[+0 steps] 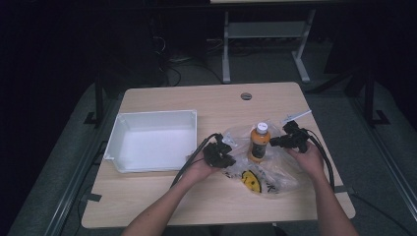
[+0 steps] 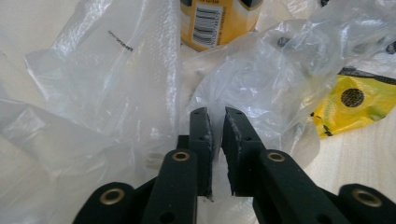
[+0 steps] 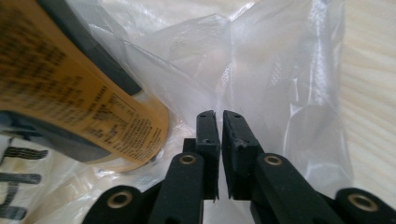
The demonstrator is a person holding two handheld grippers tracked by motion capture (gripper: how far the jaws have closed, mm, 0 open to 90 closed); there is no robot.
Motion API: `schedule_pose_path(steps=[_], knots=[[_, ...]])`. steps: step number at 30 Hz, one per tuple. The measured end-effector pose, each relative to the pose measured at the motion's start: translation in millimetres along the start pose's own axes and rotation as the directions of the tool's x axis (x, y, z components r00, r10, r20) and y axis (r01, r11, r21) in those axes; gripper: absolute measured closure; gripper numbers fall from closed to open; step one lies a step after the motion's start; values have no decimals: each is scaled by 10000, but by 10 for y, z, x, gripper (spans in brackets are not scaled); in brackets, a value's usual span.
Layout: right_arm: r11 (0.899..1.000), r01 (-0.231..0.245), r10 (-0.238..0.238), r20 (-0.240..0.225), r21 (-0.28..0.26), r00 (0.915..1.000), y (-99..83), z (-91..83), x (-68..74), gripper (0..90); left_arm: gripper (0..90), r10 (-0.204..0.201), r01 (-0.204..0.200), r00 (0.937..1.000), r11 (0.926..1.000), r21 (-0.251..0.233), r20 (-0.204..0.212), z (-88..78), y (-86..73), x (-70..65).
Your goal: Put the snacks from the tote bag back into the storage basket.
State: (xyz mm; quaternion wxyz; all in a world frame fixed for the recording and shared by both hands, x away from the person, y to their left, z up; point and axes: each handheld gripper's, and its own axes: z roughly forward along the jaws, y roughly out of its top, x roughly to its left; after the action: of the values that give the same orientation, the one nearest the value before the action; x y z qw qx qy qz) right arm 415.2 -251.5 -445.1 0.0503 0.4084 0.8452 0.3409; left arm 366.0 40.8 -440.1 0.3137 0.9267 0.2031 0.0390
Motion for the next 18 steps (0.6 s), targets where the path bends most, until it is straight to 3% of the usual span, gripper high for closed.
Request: schedule_pose_path(steps=[11, 12, 16, 18], knots=[[9977, -22, 47, 369, -678, 9993, -17, -292, 125, 669, 709, -155, 163, 9998, 9975, -687, 116, -180, -27, -28], [9974, -11, 39, 392, -719, 9992, -22, -317, 136, 643, 702, -25, 32, 9999, 9979, -648, 107, -209, -29, -21], [9961, -11, 56, 509, -880, 9987, -41, -418, 194, 603, 663, -111, 129, 9997, 9954, -954, 199, -301, -32, -36], [9945, 105, -36, 658, -1047, 9978, -69, -468, 221, 588, 646, 80, -60, 9997, 9957, -925, 216, -352, -32, -30]])
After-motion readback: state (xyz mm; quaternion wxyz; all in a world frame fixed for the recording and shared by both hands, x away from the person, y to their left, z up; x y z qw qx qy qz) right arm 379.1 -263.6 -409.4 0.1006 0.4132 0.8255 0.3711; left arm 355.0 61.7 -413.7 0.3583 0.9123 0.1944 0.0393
